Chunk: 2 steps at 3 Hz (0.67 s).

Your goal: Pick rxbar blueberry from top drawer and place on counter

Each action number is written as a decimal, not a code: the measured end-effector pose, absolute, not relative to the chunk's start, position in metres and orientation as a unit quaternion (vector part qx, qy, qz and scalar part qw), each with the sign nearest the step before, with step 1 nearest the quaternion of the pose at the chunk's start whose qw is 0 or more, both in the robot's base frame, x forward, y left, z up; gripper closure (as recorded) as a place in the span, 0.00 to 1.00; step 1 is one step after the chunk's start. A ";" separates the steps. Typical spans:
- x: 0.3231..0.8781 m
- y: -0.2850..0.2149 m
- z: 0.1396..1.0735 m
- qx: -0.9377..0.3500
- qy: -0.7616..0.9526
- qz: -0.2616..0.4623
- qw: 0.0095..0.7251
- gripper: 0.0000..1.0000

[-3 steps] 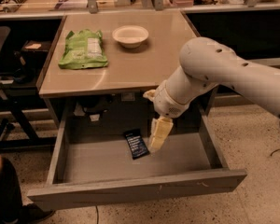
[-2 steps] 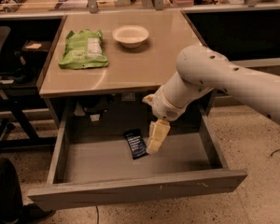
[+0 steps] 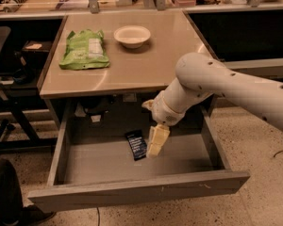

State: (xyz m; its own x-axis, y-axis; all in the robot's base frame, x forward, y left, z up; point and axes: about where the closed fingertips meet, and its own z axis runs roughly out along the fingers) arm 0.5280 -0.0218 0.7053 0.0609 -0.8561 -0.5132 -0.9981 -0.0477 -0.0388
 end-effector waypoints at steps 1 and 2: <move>0.532 -0.005 0.679 -0.708 0.647 0.198 0.203 0.00; 0.537 0.008 0.656 -0.711 0.637 0.215 0.206 0.00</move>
Offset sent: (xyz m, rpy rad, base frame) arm 0.0158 0.0412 -0.0720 0.0954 0.0366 0.0796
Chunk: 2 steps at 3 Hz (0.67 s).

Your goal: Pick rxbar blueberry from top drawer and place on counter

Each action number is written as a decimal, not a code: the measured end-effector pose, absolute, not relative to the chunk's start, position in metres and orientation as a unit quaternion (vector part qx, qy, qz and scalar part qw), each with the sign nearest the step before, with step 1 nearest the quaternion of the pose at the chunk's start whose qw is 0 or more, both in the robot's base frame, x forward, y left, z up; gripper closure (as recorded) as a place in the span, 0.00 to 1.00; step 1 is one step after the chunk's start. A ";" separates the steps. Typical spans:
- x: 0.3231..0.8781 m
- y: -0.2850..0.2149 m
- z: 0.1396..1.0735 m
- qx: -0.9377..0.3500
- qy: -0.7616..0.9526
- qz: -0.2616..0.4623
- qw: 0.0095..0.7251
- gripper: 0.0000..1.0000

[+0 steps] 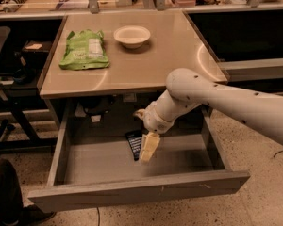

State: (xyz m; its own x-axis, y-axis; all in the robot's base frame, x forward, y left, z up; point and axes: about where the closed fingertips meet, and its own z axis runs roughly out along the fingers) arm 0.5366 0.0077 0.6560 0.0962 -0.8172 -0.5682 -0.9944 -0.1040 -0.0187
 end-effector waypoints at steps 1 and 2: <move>0.539 0.017 0.641 -0.712 0.630 0.228 0.211 0.00; 0.549 0.025 0.630 -0.717 0.620 0.232 0.218 0.00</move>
Offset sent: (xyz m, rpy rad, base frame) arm 0.0283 0.0251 -0.0354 0.0686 -0.0204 0.0496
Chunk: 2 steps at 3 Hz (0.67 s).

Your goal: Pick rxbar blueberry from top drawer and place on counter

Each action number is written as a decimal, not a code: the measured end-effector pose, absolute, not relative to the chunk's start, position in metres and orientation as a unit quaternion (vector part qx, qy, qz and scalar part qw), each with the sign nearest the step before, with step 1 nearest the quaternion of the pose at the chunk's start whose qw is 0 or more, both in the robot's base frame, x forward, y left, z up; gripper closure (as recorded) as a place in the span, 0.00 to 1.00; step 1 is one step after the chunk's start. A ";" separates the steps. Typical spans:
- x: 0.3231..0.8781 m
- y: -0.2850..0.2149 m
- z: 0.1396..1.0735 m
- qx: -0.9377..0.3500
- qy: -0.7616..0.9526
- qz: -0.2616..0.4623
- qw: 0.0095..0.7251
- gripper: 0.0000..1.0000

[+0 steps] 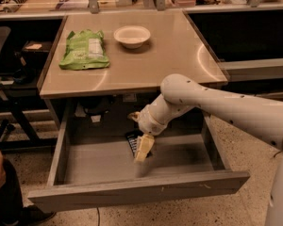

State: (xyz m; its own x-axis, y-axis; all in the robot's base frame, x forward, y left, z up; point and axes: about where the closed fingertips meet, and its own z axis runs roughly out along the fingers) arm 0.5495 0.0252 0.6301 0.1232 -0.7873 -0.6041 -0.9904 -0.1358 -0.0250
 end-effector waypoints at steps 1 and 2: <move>0.560 0.031 0.620 -0.721 0.612 0.236 0.223 0.00; 0.565 0.032 0.610 -0.724 0.608 0.239 0.223 0.00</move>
Offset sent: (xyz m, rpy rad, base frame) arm 0.0242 0.0048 -0.0311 0.0209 -0.0096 0.0337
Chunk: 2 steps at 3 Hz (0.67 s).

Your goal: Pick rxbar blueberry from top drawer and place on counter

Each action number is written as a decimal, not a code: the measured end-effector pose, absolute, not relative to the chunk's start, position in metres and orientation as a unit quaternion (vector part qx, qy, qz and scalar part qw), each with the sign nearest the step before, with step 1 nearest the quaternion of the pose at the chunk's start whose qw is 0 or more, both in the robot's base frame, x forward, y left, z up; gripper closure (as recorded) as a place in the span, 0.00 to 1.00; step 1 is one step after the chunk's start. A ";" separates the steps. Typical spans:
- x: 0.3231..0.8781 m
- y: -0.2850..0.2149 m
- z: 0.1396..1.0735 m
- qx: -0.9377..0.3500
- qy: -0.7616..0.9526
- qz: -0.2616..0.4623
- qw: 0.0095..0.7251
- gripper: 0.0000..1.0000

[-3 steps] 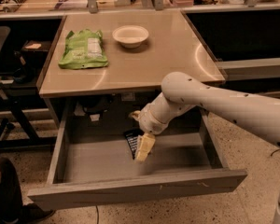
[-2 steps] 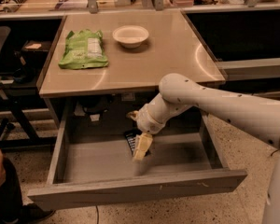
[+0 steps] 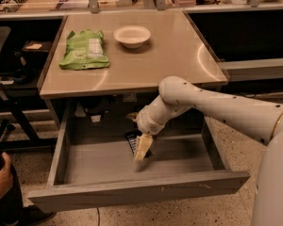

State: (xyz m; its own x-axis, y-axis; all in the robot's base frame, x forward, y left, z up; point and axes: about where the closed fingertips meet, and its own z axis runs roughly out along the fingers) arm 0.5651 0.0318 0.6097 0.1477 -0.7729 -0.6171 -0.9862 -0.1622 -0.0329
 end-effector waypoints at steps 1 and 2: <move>0.569 0.022 0.587 -0.727 0.607 0.243 0.210 0.00; 0.568 0.018 0.578 -0.727 0.608 0.246 0.204 0.00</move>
Offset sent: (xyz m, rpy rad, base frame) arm 0.0081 -0.0218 -0.0325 -0.0260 0.0255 0.0104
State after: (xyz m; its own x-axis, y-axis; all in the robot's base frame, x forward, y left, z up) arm 0.5682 0.0179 0.5776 0.1407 -0.7829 -0.6060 -0.9840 -0.1781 0.0016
